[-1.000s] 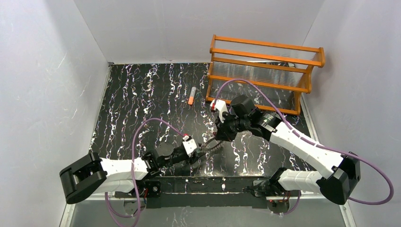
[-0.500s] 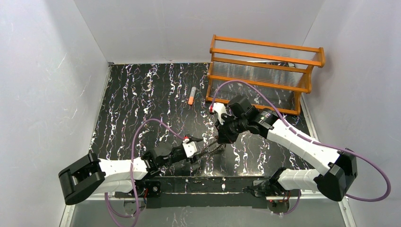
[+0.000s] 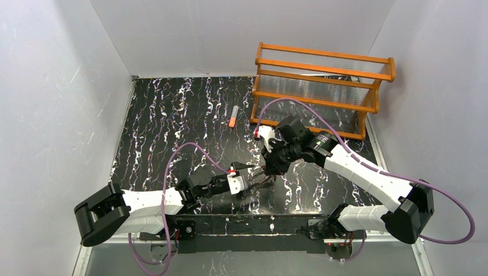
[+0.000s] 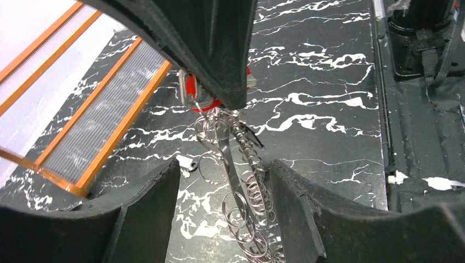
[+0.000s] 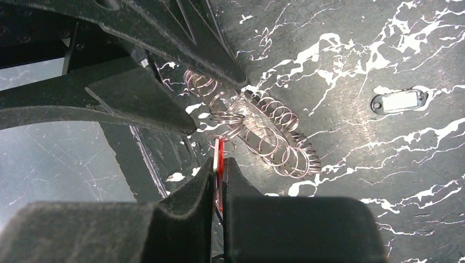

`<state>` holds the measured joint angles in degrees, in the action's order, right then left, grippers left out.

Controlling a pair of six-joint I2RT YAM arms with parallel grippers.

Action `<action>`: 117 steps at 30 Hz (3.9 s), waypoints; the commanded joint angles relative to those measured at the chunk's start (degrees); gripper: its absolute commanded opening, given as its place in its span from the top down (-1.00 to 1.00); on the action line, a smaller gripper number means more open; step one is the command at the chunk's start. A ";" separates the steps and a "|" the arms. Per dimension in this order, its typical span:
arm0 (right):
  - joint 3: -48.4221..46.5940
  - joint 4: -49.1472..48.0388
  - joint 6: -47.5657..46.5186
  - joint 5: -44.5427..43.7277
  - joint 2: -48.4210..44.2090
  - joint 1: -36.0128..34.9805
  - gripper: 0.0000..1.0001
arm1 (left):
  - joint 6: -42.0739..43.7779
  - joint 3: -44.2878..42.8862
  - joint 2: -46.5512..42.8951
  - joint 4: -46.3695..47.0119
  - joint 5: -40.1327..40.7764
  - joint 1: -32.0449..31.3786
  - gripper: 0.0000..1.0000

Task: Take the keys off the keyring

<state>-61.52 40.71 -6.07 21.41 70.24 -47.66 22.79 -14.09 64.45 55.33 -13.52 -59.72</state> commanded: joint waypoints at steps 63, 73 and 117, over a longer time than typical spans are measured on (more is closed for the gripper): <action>5.10 -0.73 -5.28 4.97 -5.40 -0.59 0.97 | -11.16 -8.62 8.14 0.58 -3.26 3.11 0.99; 5.66 -1.55 -6.01 4.04 -4.78 -0.62 0.97 | -11.87 -3.86 8.27 7.02 -7.81 3.05 0.55; 3.77 2.71 -8.04 -1.52 -4.78 -4.37 0.97 | -5.23 -6.91 3.84 -7.38 -13.57 3.32 1.00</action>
<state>-56.16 43.59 -14.85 19.97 67.44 -51.83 16.99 -20.53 68.79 47.16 -26.94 -56.73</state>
